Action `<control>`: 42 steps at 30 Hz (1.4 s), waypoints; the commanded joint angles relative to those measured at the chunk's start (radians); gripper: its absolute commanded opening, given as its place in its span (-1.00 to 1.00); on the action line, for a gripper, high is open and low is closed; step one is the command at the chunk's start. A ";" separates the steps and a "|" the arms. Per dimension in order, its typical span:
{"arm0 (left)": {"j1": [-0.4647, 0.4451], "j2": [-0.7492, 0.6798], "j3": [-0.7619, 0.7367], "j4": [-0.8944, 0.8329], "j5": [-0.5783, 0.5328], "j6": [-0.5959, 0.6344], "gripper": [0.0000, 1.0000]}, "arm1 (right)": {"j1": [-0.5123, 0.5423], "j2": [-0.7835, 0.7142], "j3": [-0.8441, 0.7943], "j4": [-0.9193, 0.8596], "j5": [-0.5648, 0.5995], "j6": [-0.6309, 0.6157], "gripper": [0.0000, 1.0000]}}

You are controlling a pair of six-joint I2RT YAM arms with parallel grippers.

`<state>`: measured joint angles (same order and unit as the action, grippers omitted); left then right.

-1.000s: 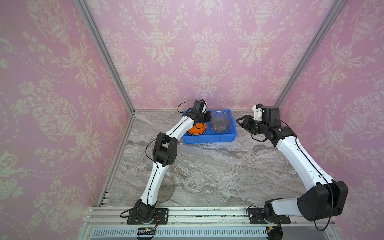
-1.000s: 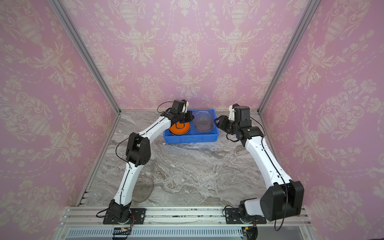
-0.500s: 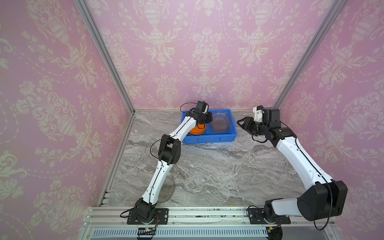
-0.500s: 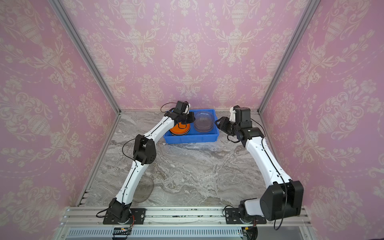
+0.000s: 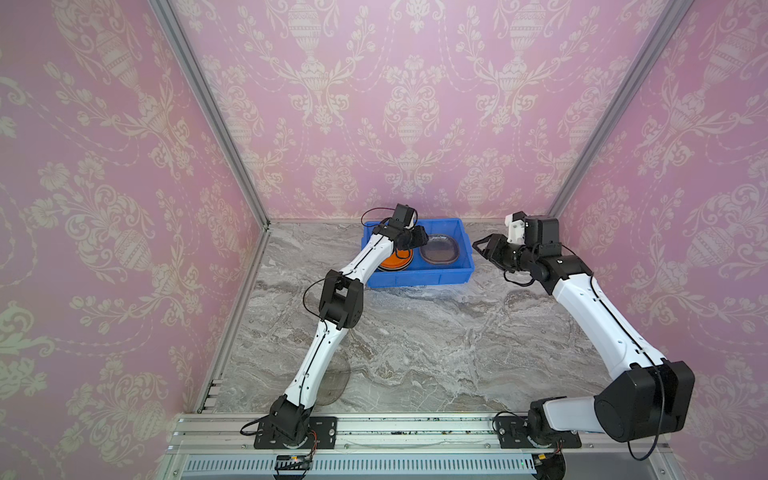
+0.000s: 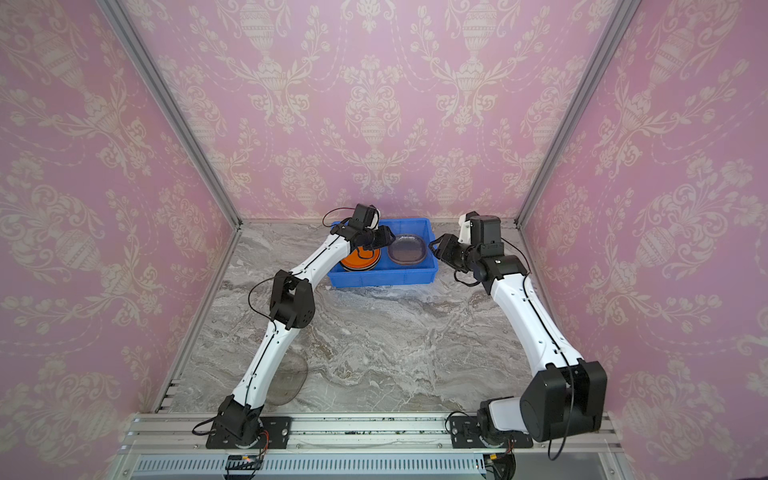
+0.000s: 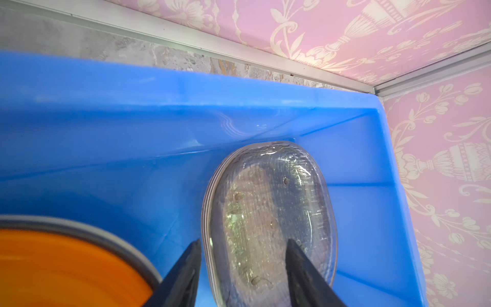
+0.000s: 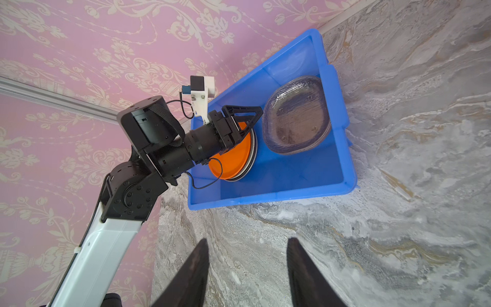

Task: Place the plates into the plastic bin on the countertop
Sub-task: 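Move the right gripper to the last clear glass plate nearest the robot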

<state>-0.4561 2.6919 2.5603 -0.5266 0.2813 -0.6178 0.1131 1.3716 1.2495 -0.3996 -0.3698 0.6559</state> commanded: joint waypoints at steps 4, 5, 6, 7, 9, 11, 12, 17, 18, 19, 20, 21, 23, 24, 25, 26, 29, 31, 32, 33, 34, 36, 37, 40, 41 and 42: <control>-0.006 -0.056 0.032 -0.045 -0.011 0.048 0.10 | -0.002 -0.016 -0.008 0.026 -0.022 0.010 -0.03; -0.006 -0.071 0.032 -0.041 -0.005 0.051 0.09 | -0.001 -0.013 -0.012 0.035 -0.033 0.010 -0.04; -0.006 -0.086 0.032 -0.041 0.000 0.057 0.09 | 0.003 -0.010 -0.016 0.045 -0.045 0.010 -0.05; -0.006 -0.104 0.032 -0.040 0.005 0.063 0.09 | 0.011 -0.004 -0.017 0.051 -0.053 0.009 -0.06; -0.006 -0.145 0.029 -0.045 0.014 0.082 0.09 | 0.035 0.005 -0.012 0.054 -0.062 0.000 -0.07; -0.006 -0.204 0.015 -0.060 0.013 0.109 0.10 | 0.070 0.005 -0.017 0.070 -0.065 -0.004 -0.08; -0.006 -0.233 -0.001 -0.062 0.013 0.122 0.10 | 0.091 0.001 -0.024 0.086 -0.064 -0.001 -0.09; 0.019 -0.468 -0.257 -0.031 0.004 0.157 0.17 | 0.264 0.026 -0.038 0.102 -0.079 -0.019 -0.11; 0.032 -0.519 -0.340 0.003 0.017 0.142 0.17 | 0.295 0.039 -0.036 0.098 -0.085 -0.026 -0.11; 0.051 -0.584 -0.449 0.063 0.037 0.113 0.18 | 0.335 0.057 -0.036 0.097 -0.106 -0.038 -0.11; 0.075 -0.652 -0.568 0.140 0.063 0.075 0.18 | 0.370 0.075 -0.032 0.095 -0.139 -0.051 -0.11; 0.097 -0.708 -0.678 0.217 0.094 0.037 0.19 | 0.397 0.093 -0.031 0.090 -0.162 -0.052 -0.12; 0.163 -0.833 -0.902 0.397 0.170 -0.068 0.21 | 0.451 0.125 -0.028 0.076 -0.225 -0.101 -0.14; 0.201 -0.893 -1.020 0.476 0.196 -0.124 0.21 | 0.476 0.140 -0.023 0.063 -0.251 -0.124 -0.16; 0.238 -0.947 -1.118 0.533 0.218 -0.161 0.21 | 0.500 0.157 -0.012 0.038 -0.269 -0.155 -0.17; 0.265 -0.990 -1.186 0.552 0.221 -0.169 0.21 | 0.523 0.173 -0.002 0.015 -0.281 -0.175 -0.18; 0.322 -1.150 -1.336 0.467 0.171 -0.098 0.21 | 0.579 0.240 0.040 -0.045 -0.327 -0.243 -0.19; 0.347 -1.258 -1.422 0.409 0.144 -0.064 0.21 | 0.616 0.299 0.083 -0.088 -0.353 -0.289 -0.20; 0.358 -1.302 -1.457 0.388 0.135 -0.054 0.22 | 0.632 0.324 0.107 -0.110 -0.359 -0.311 -0.20; 0.369 -1.350 -1.488 0.349 0.117 -0.040 0.23 | 0.648 0.358 0.134 -0.133 -0.363 -0.331 -0.20; 0.378 -1.399 -1.513 0.306 0.100 -0.024 0.23 | 0.667 0.393 0.162 -0.158 -0.364 -0.348 -0.20; 0.395 -1.468 -1.539 0.198 0.078 0.010 0.24 | 0.690 0.453 0.204 -0.176 -0.363 -0.367 -0.19; 0.404 -1.503 -1.547 0.147 0.068 0.026 0.24 | 0.701 0.487 0.229 -0.189 -0.363 -0.374 -0.19; 0.445 -1.575 -1.554 0.013 0.067 0.060 0.26 | 0.724 0.583 0.303 -0.219 -0.385 -0.400 -0.20; 0.468 -1.593 -1.559 -0.009 0.087 0.060 0.26 | 0.731 0.613 0.331 -0.236 -0.384 -0.408 -0.20; 0.500 -1.614 -1.570 -0.019 0.118 0.055 0.27 | 0.737 0.653 0.363 -0.258 -0.389 -0.420 -0.19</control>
<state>-0.0055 1.0977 1.0260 -0.3874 0.3870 -0.6128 0.8379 1.9617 1.5486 -0.5709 -0.7284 0.3031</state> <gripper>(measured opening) 0.632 0.405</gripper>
